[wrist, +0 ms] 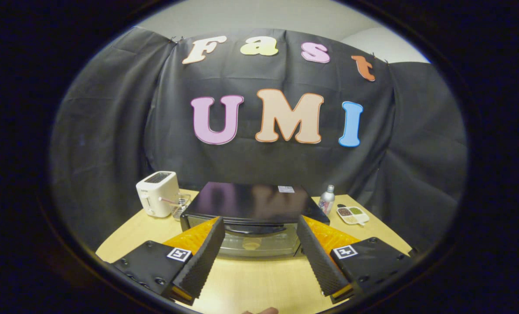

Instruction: Open the toaster oven, put the food inside, and close the toaster oven door.

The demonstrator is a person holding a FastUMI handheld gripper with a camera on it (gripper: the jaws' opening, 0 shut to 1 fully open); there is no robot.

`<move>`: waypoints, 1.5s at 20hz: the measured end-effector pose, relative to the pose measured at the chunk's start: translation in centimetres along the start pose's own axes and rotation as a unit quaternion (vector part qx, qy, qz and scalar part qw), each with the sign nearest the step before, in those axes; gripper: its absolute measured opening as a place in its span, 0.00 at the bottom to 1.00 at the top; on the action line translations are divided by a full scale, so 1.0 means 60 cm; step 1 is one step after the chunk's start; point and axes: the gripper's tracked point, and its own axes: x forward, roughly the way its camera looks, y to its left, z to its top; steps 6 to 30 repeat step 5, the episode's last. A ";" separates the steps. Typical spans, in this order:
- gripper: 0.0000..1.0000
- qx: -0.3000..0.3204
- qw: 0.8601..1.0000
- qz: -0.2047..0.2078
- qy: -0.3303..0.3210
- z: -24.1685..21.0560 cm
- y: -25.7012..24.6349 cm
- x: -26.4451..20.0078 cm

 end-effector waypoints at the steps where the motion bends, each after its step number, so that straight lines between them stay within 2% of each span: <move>1: 1.00 0.002 1.000 0.002 -0.005 0.008 0.000 -0.002; 30: 1.00 0.011 1.000 0.005 -0.010 0.018 -0.002 -0.012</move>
